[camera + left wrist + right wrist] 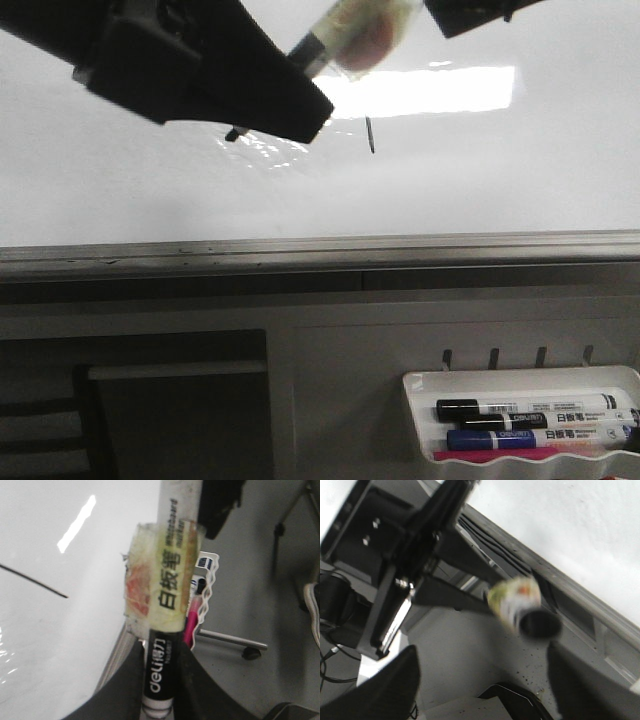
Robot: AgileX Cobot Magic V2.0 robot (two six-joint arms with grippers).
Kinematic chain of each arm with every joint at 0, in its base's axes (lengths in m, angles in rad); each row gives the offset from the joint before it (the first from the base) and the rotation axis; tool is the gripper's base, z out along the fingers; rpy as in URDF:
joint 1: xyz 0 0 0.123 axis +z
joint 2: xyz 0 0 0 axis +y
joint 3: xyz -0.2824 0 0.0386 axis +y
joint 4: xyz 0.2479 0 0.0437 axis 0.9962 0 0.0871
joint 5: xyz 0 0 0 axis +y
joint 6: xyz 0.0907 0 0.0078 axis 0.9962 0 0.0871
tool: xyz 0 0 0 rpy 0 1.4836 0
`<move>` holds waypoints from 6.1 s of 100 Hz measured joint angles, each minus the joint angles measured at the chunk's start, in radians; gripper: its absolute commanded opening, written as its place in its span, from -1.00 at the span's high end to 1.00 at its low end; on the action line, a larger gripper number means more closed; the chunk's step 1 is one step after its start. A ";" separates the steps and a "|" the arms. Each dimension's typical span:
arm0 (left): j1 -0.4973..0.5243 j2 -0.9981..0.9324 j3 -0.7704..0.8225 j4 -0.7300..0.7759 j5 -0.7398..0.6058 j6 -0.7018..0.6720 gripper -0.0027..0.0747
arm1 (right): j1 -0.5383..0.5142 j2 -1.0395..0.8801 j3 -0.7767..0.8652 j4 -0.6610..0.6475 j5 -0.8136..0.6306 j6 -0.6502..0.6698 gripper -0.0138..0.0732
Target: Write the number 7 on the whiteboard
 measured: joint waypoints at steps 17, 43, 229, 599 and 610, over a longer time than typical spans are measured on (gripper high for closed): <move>0.051 -0.032 0.000 -0.013 -0.087 -0.187 0.98 | -0.141 -0.010 0.000 -0.026 0.053 0.000 -0.62; 0.121 -0.125 0.093 -0.351 -0.307 -0.298 0.98 | -0.357 -0.105 0.015 -0.044 0.130 0.009 -0.62; 0.140 -0.456 0.158 -0.120 -0.417 -0.305 0.28 | -0.367 -0.377 0.089 0.048 -0.160 0.008 0.78; 0.654 -1.294 0.834 1.062 -0.356 -1.341 0.98 | -0.367 -1.151 0.738 0.119 -0.423 -0.152 0.83; 0.654 -1.294 0.834 1.062 -0.356 -1.341 0.98 | -0.367 -1.151 0.738 0.119 -0.423 -0.152 0.83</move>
